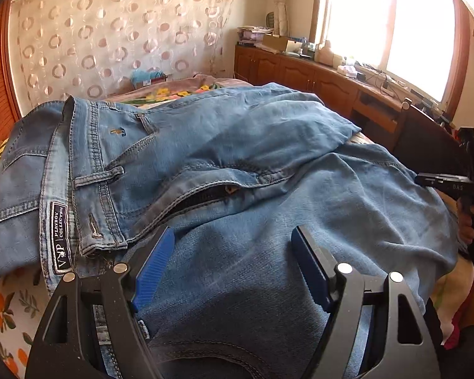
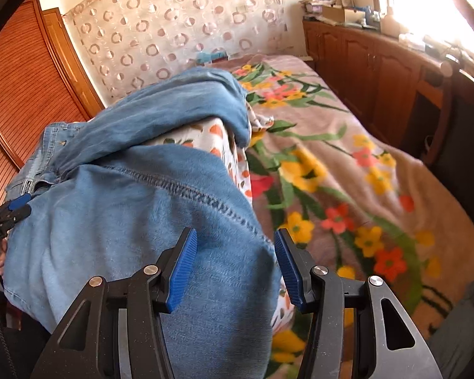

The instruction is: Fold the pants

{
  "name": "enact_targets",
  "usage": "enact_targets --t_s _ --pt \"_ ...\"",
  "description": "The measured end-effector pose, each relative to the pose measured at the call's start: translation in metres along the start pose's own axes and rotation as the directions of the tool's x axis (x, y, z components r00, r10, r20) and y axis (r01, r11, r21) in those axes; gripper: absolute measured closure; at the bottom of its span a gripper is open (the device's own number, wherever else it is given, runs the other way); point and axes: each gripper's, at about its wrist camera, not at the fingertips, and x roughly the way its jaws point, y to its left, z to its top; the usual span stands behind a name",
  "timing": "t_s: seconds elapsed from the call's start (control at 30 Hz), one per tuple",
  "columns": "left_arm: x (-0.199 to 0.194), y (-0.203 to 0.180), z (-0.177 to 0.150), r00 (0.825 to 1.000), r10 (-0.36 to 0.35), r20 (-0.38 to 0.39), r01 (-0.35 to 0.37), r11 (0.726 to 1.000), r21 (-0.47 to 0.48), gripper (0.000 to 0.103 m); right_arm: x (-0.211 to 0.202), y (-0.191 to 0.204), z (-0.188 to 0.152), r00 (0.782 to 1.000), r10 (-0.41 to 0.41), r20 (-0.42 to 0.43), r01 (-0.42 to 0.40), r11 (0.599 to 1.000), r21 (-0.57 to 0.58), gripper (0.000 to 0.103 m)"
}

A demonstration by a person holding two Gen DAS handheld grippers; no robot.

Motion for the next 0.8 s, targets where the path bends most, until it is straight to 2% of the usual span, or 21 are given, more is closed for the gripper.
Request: enact_targets --t_s 0.1,0.13,0.2,0.23,0.37,0.43,0.6,0.7,0.8 --pt "0.000 0.001 -0.001 1.000 0.006 0.002 -0.006 1.000 -0.002 0.026 -0.003 0.000 0.000 1.000 0.019 0.006 -0.020 1.000 0.012 0.064" --pt "0.000 0.001 -0.002 1.000 0.009 0.003 -0.009 1.000 -0.001 0.026 -0.005 0.001 0.001 1.000 0.025 0.008 -0.025 1.000 0.010 0.075" --pt "0.000 0.000 -0.003 1.000 0.016 0.003 -0.017 1.000 0.004 0.026 -0.008 0.004 0.002 0.999 0.035 0.015 -0.035 0.999 -0.006 0.090" --pt "0.001 -0.002 -0.003 1.000 0.020 0.004 -0.020 1.000 0.006 0.026 -0.011 0.007 0.003 0.999 0.012 0.029 -0.012 1.000 -0.020 0.095" --pt "-0.001 0.000 -0.004 1.000 0.020 0.015 -0.020 1.000 0.003 0.026 -0.026 0.009 0.014 0.994 -0.034 0.106 0.037 0.999 -0.028 0.100" --pt "-0.002 0.002 -0.004 1.000 0.015 0.018 -0.015 1.000 -0.007 0.026 -0.038 0.008 0.028 0.985 -0.069 0.160 0.075 0.997 -0.030 0.101" --pt "-0.004 0.006 -0.005 1.000 0.008 0.026 -0.008 1.000 -0.023 0.026 -0.053 0.017 0.070 0.963 -0.097 0.251 0.114 0.992 -0.054 0.101" --pt "-0.004 0.007 -0.006 0.999 0.009 0.031 -0.008 1.000 -0.028 0.026 -0.034 0.020 0.079 0.972 -0.129 0.196 0.144 0.987 -0.064 0.101" --pt "-0.005 0.009 -0.006 1.000 0.004 0.031 -0.003 0.999 -0.039 0.026 -0.019 0.014 0.070 0.983 -0.128 0.134 0.134 0.990 -0.039 0.095"
